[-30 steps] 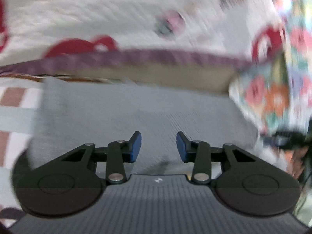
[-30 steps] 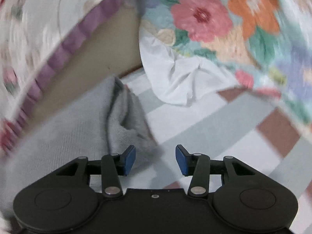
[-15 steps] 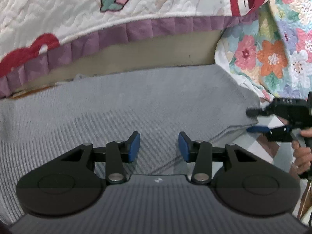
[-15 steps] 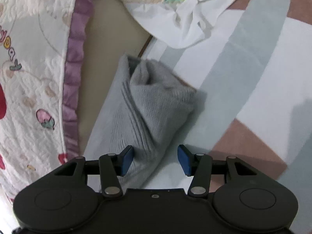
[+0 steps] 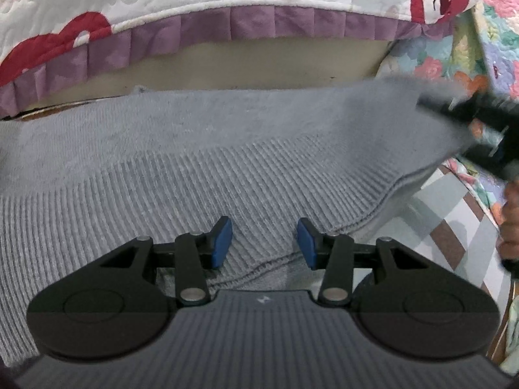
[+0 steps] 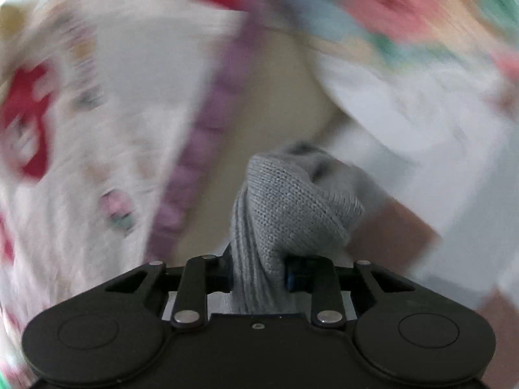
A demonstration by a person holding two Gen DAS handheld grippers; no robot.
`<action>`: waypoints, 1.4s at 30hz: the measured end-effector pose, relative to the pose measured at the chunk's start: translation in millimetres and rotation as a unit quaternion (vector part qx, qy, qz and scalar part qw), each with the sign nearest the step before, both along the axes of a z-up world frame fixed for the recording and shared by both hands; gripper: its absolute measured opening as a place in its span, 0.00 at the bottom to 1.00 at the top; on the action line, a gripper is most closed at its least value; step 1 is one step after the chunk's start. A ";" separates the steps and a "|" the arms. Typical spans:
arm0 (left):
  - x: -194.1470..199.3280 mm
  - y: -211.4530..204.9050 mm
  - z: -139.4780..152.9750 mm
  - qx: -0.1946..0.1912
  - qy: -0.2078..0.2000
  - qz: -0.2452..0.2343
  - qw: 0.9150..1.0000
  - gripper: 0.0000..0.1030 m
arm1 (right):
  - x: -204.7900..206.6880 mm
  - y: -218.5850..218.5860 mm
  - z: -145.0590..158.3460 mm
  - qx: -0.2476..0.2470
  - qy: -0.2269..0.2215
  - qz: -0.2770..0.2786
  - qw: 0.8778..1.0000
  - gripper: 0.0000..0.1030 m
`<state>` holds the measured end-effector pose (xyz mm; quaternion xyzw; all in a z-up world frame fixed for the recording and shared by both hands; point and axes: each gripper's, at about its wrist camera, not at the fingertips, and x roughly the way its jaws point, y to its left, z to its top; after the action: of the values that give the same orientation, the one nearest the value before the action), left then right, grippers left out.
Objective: Fold clothes
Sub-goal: 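Grasp the folded cardigan bundle with the right tool and lift it, then lower the bundle and open the right tool while the left tool approaches it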
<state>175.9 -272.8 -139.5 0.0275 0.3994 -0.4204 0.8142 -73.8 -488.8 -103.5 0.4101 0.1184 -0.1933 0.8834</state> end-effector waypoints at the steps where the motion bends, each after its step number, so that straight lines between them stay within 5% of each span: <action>1: 0.7 1.2 1.3 0.000 0.004 0.002 1.000 0.42 | 4.8 8.5 15.4 -0.032 -0.003 0.022 0.999 0.30; 6: 15.7 27.4 7.4 -0.027 0.040 0.025 0.999 0.43 | 45.1 62.8 86.8 -0.141 -0.033 0.136 0.980 0.29; 12: 26.4 125.2 28.7 -0.078 0.036 0.106 0.991 0.41 | 119.9 148.2 124.6 -0.251 0.000 0.257 0.933 0.29; 15: 23.7 182.5 20.5 -0.073 0.050 0.161 0.983 0.41 | 164.1 187.3 103.0 -0.283 0.061 0.305 0.907 0.29; 20: 17.8 243.2 -8.0 -0.093 0.080 0.231 0.965 0.41 | 213.1 238.9 20.7 -0.275 0.192 0.377 0.863 0.29; 23: 24.9 246.0 -10.5 -0.116 0.079 0.237 0.961 0.41 | 204.2 260.4 1.9 -0.329 0.197 0.380 0.841 0.29; 33: 30.6 250.7 1.7 -0.187 0.090 0.210 0.955 0.42 | 179.5 247.0 19.4 -0.319 0.160 0.355 0.864 0.30; 40: 36.4 270.8 2.1 -0.237 0.111 0.221 0.940 0.43 | 184.1 279.7 5.9 -0.363 0.160 0.378 0.836 0.30; 42: 36.2 270.9 5.6 -0.203 0.087 0.226 0.949 0.43 | 185.5 289.6 1.9 -0.377 0.161 0.385 0.827 0.30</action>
<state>212.1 -1.9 -133.9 -0.2664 0.3706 -0.2988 0.8381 111.7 -199.2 -101.6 -0.0706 0.3251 0.0697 0.9405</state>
